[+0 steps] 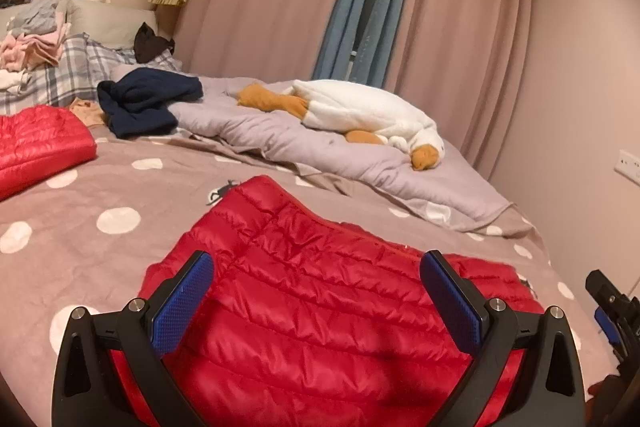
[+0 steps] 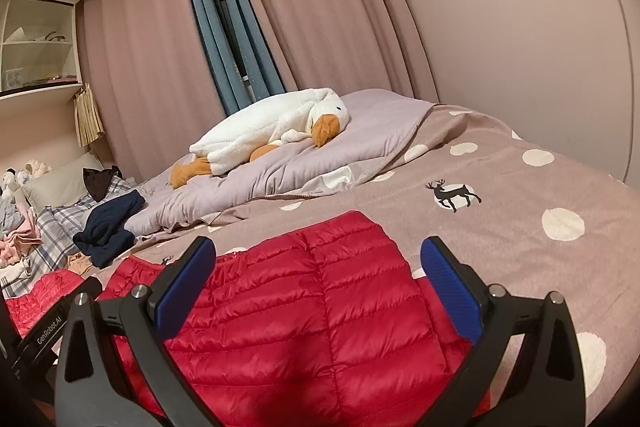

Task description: Fold large clothes

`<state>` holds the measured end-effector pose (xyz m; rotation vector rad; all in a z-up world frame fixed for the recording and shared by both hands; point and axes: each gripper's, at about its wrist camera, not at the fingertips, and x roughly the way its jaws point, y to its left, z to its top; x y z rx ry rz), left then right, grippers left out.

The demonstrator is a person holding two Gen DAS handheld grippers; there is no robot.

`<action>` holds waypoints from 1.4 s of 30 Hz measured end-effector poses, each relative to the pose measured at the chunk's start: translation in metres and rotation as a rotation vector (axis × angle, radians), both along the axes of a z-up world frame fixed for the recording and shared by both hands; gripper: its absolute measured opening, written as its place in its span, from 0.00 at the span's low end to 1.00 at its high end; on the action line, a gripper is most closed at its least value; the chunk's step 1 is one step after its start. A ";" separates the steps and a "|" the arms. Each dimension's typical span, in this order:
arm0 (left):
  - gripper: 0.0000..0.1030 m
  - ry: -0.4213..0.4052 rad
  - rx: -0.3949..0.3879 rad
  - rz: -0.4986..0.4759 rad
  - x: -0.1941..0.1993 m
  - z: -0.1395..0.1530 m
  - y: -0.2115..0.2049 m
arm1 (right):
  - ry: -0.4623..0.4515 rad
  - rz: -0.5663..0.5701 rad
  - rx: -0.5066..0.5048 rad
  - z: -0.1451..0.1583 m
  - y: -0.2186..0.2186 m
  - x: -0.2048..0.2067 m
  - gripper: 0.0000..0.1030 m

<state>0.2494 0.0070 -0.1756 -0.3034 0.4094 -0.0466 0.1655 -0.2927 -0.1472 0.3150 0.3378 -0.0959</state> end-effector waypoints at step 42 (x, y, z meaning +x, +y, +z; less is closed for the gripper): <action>0.99 0.272 0.161 -0.023 0.054 -0.074 0.000 | 0.412 0.016 -0.015 -0.096 0.004 0.073 1.00</action>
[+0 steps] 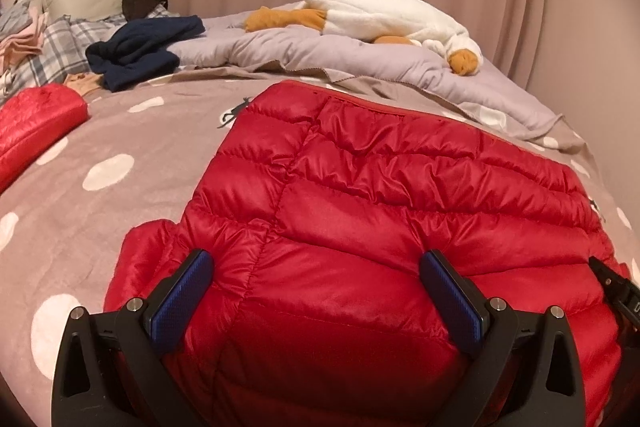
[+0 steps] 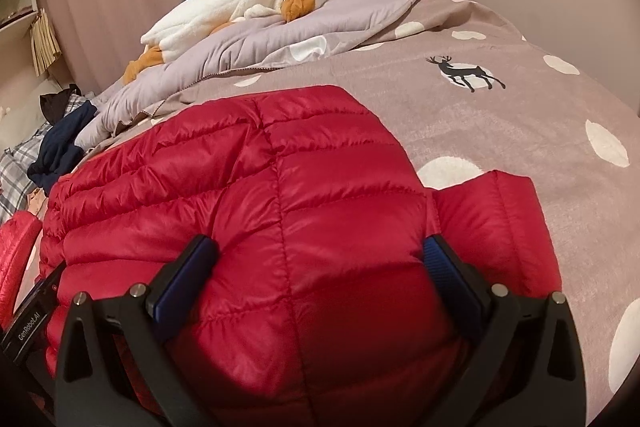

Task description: Fold large clothes

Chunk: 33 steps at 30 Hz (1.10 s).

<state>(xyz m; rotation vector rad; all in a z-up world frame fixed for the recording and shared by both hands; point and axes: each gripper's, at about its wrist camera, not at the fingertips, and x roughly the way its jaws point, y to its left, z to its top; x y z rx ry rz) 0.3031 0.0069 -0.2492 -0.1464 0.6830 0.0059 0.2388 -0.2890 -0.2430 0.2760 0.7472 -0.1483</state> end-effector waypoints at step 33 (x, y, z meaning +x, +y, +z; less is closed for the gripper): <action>0.99 -0.131 0.020 0.290 -0.039 0.047 0.075 | -0.204 0.087 -0.122 0.061 0.029 -0.036 1.00</action>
